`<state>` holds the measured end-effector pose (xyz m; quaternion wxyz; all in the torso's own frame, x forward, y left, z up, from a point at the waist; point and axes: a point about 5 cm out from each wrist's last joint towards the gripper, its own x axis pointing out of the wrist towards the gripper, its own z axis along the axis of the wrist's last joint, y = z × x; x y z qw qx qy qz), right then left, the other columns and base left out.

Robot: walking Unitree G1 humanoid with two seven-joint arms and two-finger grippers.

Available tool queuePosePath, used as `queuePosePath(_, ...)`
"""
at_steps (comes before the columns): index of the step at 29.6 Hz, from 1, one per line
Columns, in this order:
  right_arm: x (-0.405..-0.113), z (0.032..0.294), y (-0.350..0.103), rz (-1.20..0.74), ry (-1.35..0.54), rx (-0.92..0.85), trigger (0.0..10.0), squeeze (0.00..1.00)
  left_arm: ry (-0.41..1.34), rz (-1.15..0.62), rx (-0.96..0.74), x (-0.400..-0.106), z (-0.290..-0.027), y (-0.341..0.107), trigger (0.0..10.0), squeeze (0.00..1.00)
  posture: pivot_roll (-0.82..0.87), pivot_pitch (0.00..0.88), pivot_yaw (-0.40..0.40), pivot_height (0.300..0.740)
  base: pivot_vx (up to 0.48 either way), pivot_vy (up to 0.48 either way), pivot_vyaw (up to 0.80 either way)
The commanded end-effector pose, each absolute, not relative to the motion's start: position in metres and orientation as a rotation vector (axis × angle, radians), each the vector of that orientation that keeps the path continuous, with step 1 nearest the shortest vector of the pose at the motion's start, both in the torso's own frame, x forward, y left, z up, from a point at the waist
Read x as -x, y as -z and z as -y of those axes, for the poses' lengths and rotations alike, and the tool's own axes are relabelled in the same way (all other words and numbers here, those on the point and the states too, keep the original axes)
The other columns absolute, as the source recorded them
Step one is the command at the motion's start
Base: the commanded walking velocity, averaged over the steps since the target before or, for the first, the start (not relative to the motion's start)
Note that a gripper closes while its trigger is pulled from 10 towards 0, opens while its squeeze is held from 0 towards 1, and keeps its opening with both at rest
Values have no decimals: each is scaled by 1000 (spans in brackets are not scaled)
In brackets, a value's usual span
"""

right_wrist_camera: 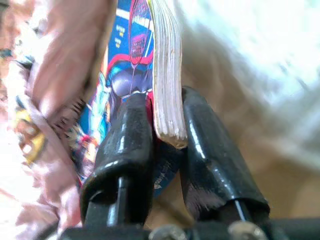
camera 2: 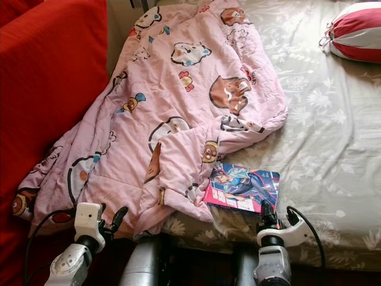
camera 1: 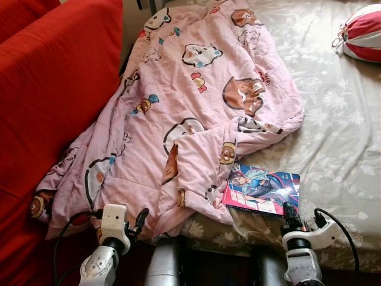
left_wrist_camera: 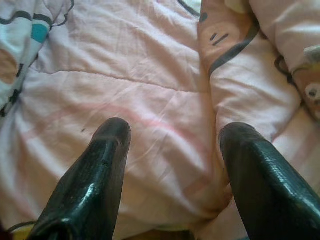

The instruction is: Clean up the room

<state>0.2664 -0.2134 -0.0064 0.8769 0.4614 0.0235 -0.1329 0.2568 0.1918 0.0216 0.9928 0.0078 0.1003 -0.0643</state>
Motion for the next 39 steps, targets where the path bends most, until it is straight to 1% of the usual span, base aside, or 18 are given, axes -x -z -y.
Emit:
queuePosePath(1, -265, 219, 4, -26, 318, -919, 0, 0, 99, -233, -25, -252, -198, -14, 10000, 0, 197, 111, 80, 610, 0, 0, 0)
queuePosePath(3, -267, 221, -8, 23, 305, -792, 0, 0, 77, -218, -8, -256, -198, -15, 10000, 0, 176, 96, 59, 610, 0, 0, 0)
queuePosePath(4, -266, 222, -10, 33, 314, -768, 0, 0, 71, -214, -2, -257, -198, -15, 10000, 0, 174, 94, 55, 610, 0, 0, 0)
queuePosePath(5, -264, 222, -16, 36, 296, -658, 0, 0, 61, -209, 3, -258, -198, -16, 10000, 0, 165, 87, 46, 610, 0, 0, 0)
queuePosePath(7, -261, 217, -24, 46, 257, -546, 0, 0, 45, -203, 19, -259, -198, -16, 10000, 0, 148, 80, 32, 610, 0, 0, 0)
queuePosePath(12, -263, 202, -47, 61, 99, -363, 0, 0, -8, -204, 74, -260, -197, -13, 10000, 0, 114, 66, -7, 610, 0, 0, 0)
queuePosePath(13, -264, 201, -50, 61, 84, -348, 863, 0, -14, -207, 81, -260, -197, -12, 10000, 0, 103, 61, -15, 610, 0, 0, 0)
queuePosePath(14, -266, 200, -55, 40, 57, -287, 10000, 0, -26, -215, 95, -258, -195, -9, 10000, 0, 89, 57, -29, 610, 0, 0, 0)
queuePosePath(17, -268, 194, -62, 41, 17, -256, 10000, 0, -41, -232, 104, -256, -192, -3, 10000, 0, 80, 51, -40, 610, 0, 0, 0)
queuePosePath(19, -269, 196, -61, 34, 20, -231, 10000, 0, -63, -235, 128, -255, -189, -2, 10000, 0, 81, 46, -62, 610, 0, 0, 0)
queuePosePath(22, -272, 201, -57, -17, 68, -232, 10000, 0, -86, -239, 144, -255, -186, 1, 10000, 0, 82, 39, -73, 610, 0, 0, 0)
queuePosePath(26, -278, 195, -58, -32, 20, -252, 10000, 0, -101, -259, 166, -250, -185, 6, 10000, 0, 80, 26, -88, 610, 0, 0, 0)
queuePosePath(28, -278, 191, -55, -62, -11, -230, 10000, 0, -108, -269, 162, -246, -186, 9, 10000, 0, 86, 16, -95, 620, 0, 0, 0)
queuePosePath(30, -273, 194, -49, -93, 27, -249, 10000, 0, -124, -274, 158, -244, -190, 11, 10000, 0, 91, 7, -99, 635, 0, 0, 0)
queuePosePath(33, -267, 189, -39, -140, -4, -221, 10000, 0, -142, -285, 144, -241, -195, 14, 10000, 0, 91, 0, -100, 650, 0, 0, 0)
queuePosePath(34, -267, 189, -39, -140, -4, -221, 10000, 0, -142, -285, 144, -241, -195, 14, 10000, 0, 91, 0, -100, 650, 0, 0, 0)
queuePosePath(36, -266, 188, -35, -157, -13, -212, 10000, 0, -150, -294, 133, -238, -198, 16, 10000, 0, 94, 0, -99, 670, 0, 0, 0)
queuePosePath(39, -266, 191, -35, -162, -10, -208, 10000, 0, -156, -295, 129, -237, -200, 16, 10000, 0, 94, 0, -99, 685, 0, 0, 0)
